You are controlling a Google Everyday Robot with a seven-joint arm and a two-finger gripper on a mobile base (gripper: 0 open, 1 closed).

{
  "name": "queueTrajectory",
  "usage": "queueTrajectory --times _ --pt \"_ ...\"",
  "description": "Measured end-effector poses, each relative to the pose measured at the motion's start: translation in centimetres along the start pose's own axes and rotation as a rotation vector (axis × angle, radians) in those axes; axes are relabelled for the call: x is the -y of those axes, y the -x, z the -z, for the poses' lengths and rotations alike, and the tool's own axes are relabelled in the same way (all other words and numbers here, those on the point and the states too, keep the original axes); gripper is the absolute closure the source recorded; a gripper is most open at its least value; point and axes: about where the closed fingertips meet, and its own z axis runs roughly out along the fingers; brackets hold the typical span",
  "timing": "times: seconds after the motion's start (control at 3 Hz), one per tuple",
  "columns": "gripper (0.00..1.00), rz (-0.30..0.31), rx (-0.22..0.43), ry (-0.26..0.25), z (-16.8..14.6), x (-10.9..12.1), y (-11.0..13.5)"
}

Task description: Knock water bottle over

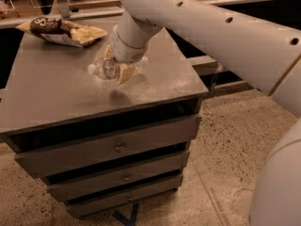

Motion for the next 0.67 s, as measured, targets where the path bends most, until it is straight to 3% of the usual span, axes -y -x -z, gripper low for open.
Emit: queueTrajectory --times 0.67 --pt "0.35 -0.021 0.020 0.001 -0.16 0.00 0.12"
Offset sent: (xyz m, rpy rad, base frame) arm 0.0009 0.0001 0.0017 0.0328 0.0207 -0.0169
